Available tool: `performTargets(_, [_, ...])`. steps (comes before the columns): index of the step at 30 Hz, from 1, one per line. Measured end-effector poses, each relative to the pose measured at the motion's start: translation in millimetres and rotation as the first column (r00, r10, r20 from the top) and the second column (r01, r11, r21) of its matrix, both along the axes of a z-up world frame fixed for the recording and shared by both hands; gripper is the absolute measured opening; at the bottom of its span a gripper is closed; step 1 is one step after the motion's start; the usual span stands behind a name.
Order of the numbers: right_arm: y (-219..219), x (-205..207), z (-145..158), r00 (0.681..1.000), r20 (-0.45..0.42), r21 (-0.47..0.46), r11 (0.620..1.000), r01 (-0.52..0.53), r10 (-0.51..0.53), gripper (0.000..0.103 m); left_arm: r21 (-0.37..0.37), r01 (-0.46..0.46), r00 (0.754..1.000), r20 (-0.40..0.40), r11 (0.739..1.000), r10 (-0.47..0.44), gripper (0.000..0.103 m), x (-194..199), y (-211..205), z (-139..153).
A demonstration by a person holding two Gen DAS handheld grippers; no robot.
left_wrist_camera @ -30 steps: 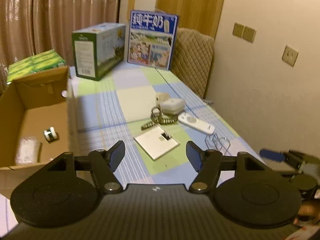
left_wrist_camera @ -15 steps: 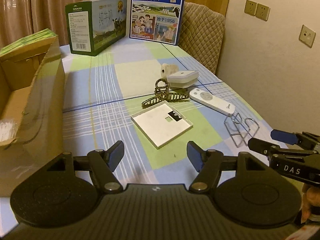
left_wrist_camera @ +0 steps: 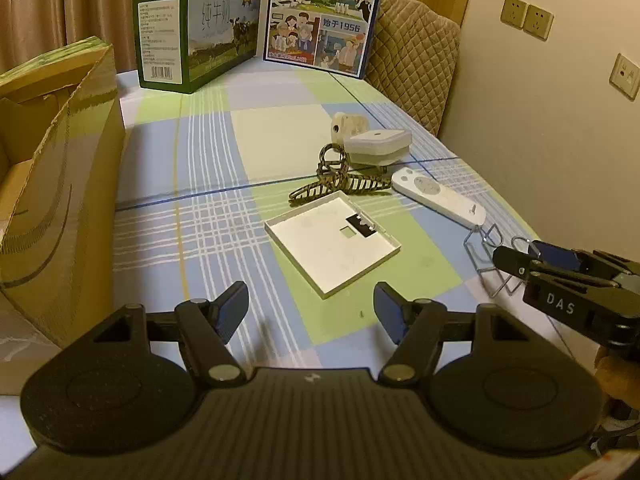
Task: Organize rigid objects
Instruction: 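Grasp the silver wire stand with the right gripper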
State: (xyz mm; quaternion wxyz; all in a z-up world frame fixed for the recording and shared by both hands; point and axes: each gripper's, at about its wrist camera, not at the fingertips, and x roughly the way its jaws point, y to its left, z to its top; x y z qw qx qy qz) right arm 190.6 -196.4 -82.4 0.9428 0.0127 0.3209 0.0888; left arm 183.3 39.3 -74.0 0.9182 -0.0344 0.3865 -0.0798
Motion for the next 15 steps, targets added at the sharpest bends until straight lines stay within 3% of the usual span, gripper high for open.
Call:
performTargets(9, [-0.6,1.0,-6.2,0.999,-0.037,-0.008,1.0,0.008,-0.009,0.024,-0.001,0.011,1.0,-0.016,1.0,-0.011,0.065,-0.2,-3.1,-4.5])
performTargets(15, [-0.8,-1.5,-7.1,0.999,-0.042,-0.02,1.0,0.01,-0.011,0.024,0.001,0.011,1.0,-0.027,1.0,-0.011,0.065,0.1,-3.4,-7.6])
